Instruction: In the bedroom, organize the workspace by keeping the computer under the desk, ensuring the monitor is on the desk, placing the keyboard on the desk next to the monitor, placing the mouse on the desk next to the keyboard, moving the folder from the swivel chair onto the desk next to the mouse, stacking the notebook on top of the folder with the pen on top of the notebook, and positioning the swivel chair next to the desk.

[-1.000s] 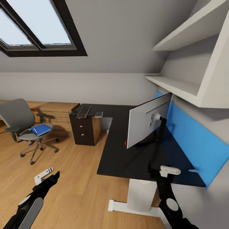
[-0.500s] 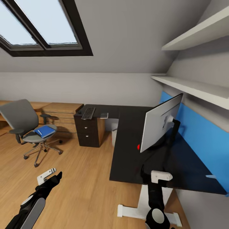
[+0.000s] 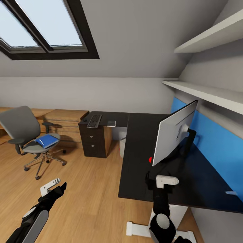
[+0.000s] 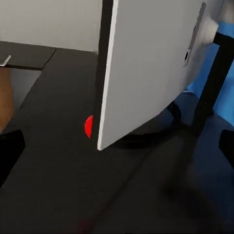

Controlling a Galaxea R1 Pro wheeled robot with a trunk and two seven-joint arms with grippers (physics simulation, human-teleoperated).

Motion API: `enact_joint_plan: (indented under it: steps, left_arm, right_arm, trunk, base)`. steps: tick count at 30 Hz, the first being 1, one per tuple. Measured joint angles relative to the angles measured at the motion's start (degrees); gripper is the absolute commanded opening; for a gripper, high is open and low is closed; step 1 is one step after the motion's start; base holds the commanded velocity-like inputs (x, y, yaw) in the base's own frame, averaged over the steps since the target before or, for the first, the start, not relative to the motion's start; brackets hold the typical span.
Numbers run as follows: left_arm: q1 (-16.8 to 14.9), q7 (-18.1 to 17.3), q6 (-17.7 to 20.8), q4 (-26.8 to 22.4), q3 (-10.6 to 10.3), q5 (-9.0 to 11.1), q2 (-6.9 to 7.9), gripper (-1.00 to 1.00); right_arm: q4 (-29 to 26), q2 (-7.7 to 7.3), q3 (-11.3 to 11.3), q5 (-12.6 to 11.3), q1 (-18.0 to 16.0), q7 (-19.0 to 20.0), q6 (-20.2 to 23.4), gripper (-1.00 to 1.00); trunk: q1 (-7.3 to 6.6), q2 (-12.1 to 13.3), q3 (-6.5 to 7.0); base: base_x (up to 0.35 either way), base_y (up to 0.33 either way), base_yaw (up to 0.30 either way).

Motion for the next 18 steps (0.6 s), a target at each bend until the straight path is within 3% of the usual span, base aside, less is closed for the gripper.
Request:
enact_joint_plan:
  steps: [2, 9, 15, 18]
  left_arm:
    - [0.0, 0.0, 0.0, 0.0, 0.0, 0.0, -0.05, 1.00]
    - [0.0, 0.0, 0.0, -0.1, 0.0, 0.0, -0.08, 1.00]
    - [0.0, 0.0, -0.1, 0.0, 0.0, 0.0, -0.09, 1.00]
    - [0.0, 0.1, -0.1, 0.0, 0.0, 0.0, -0.12, 1.00]
  right_arm:
    - [-0.6, 2.93, 0.0, 0.0, -2.6, 0.2, 5.0, 1.00]
    - [0.7, 7.10, -0.7, -0.2, -10.1, 0.0, 8.9, 1.00]
    - [1.1, 8.84, -2.6, -0.4, -12.2, 0.0, 9.5, 1.00]
    - [1.4, 8.93, -3.7, -0.5, -12.5, 0.1, 9.4, 1.00]
  trunk:
    - [0.00, 0.0, 0.00]
    - [0.00, 0.0, 0.00]
    - [0.00, 0.0, 0.00]
    - [0.00, 0.0, 0.00]
  base:
    - [0.001, 0.000, 0.000]
    - [0.000, 0.000, 0.000]
    - [0.000, 0.000, 0.000]
    - [0.000, 0.000, 0.000]
